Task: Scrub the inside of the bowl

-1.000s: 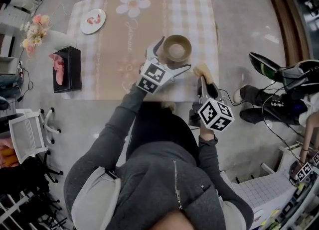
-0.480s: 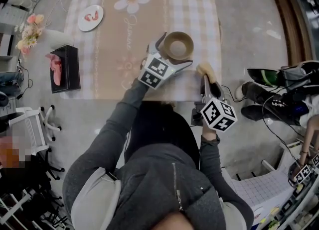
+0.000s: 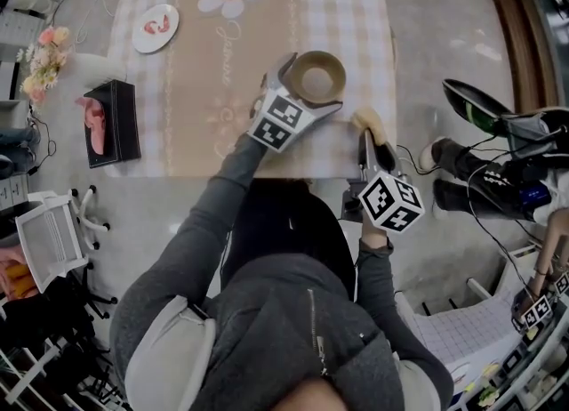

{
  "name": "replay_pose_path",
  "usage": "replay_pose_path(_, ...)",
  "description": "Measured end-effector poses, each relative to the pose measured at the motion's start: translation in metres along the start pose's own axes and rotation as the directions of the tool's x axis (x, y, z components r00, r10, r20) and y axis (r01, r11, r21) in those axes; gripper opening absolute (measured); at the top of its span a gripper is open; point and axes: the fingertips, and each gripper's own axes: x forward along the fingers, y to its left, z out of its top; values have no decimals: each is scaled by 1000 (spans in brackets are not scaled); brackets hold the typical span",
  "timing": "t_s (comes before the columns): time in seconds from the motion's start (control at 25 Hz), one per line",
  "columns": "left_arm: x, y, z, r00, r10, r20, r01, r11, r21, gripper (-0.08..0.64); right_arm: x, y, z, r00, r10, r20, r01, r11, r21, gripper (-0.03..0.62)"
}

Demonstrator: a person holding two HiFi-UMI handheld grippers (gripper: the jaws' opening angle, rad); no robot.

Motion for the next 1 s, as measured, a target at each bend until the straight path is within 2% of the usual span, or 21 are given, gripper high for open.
replay_pose_path(0.76, 5, 4, -4, 1000, -5, -9, 4, 999, -37, 584, 7, 3, 4, 1000, 10, -15, -11, 999, -34, 71)
replay_pose_path(0.88, 6, 4, -5, 1000, -18, -11, 17, 998, -54, 586, 8, 8, 10, 999, 22, -24, -24, 997, -77, 71)
replay_pose_path(1.0, 6, 4, -5, 1000, -22, -13, 21, 998, -60, 586, 8, 18, 20, 997, 56, -58, -65, 983, -174, 71)
